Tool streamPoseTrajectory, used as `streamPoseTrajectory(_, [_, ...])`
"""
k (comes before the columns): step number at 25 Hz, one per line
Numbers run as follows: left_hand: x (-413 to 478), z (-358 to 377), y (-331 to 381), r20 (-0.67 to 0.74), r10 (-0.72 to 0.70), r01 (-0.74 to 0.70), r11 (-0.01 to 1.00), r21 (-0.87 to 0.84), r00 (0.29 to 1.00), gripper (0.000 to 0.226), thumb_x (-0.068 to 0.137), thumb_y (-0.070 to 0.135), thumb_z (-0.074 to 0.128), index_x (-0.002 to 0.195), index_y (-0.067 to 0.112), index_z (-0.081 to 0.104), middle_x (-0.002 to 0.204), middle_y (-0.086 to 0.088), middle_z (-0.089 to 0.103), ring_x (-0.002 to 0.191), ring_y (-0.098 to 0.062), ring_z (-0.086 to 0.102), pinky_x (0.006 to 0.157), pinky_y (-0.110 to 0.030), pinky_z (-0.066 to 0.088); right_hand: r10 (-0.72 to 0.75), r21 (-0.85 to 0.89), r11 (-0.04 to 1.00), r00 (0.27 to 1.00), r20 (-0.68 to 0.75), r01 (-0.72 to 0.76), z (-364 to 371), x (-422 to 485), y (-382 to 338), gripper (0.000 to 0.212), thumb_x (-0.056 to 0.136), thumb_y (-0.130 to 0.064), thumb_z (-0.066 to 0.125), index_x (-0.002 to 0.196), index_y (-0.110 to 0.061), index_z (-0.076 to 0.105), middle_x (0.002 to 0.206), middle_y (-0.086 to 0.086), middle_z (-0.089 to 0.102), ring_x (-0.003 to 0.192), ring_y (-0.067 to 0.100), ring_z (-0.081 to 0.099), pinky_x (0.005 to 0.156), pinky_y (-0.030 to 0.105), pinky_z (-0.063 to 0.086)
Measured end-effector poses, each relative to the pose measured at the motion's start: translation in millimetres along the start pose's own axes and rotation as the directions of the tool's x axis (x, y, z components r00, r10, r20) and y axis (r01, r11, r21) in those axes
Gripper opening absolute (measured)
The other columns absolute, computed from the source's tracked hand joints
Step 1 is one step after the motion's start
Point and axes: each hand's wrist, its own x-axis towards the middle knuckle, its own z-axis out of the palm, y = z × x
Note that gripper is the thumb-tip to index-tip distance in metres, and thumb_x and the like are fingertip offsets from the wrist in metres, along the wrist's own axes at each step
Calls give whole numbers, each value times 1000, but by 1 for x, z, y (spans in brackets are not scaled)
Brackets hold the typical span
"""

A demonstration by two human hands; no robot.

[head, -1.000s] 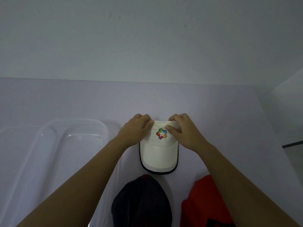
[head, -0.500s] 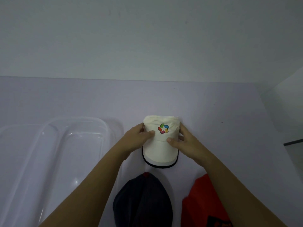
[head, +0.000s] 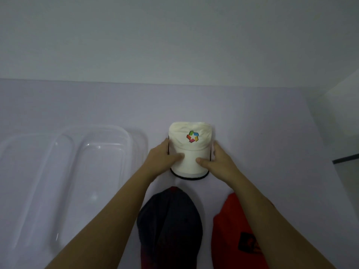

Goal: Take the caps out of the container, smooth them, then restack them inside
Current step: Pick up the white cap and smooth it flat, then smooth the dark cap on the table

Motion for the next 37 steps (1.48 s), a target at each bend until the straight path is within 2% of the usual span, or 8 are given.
streamPoseTrajectory(4, [-44,-12,3,-214,31,-20,998,55,976,56,96,34,44,146,14,28,149,-6,38,132,-19,42,101,-25,31,-84,91,989,957,-276,113,13,-52,-17,54,93,-22,53,142,-15,30,139,0,42,126,9,41,100,16,33])
streamPoseTrajectory(8, [-102,-4,-30,-241,47,-21,993,112,969,41,98,30,39,133,11,48,129,-5,57,115,-18,55,91,-18,34,-74,120,988,983,-166,94,55,-119,-9,46,96,-32,43,139,-21,35,127,-14,39,120,0,39,100,17,31])
streamPoseTrajectory(10, [-112,8,-48,-259,44,-5,989,149,965,33,99,31,37,99,11,62,93,-3,63,82,-13,59,72,-15,39,11,37,999,994,-106,-7,78,-129,4,52,95,-44,35,141,-20,31,127,-14,33,124,3,34,105,23,28])
streamPoseTrajectory(13, [-114,26,-69,-328,3,26,996,84,945,40,99,32,36,65,12,44,62,0,45,55,-10,41,52,-20,30,119,27,993,985,-121,-117,101,-127,20,65,86,-65,25,122,-17,50,118,0,55,110,18,53,95,35,46])
streamPoseTrajectory(16, [-115,39,-76,-391,-19,-28,993,-113,920,37,100,27,35,66,12,39,63,-1,39,57,-10,36,55,-22,32,272,247,938,958,-90,-244,104,-120,22,24,97,-41,37,89,-23,51,91,4,58,79,16,55,71,28,46])
streamPoseTrajectory(20, [-110,43,-76,-394,-23,-34,990,-135,919,32,100,23,34,70,13,38,67,-1,38,62,-10,36,58,-22,33,361,513,804,932,-23,-299,96,-112,22,13,95,-25,46,87,-19,54,93,9,60,85,22,57,77,37,48])
streamPoseTrajectory(32, [-98,23,-77,-213,93,-73,992,101,973,29,95,8,35,68,9,47,64,1,42,58,-9,37,52,-14,34,262,182,949,965,-12,-255,86,-104,32,29,88,-42,54,108,-21,52,114,5,55,102,19,56,93,40,49])
streamPoseTrajectory(37, [-94,30,-72,-193,44,-37,998,44,980,24,96,10,32,77,7,46,69,-2,46,61,-11,40,55,-21,33,225,214,955,972,-63,-207,89,-103,28,14,96,-30,45,97,-16,47,94,7,57,81,18,55,70,33,47])
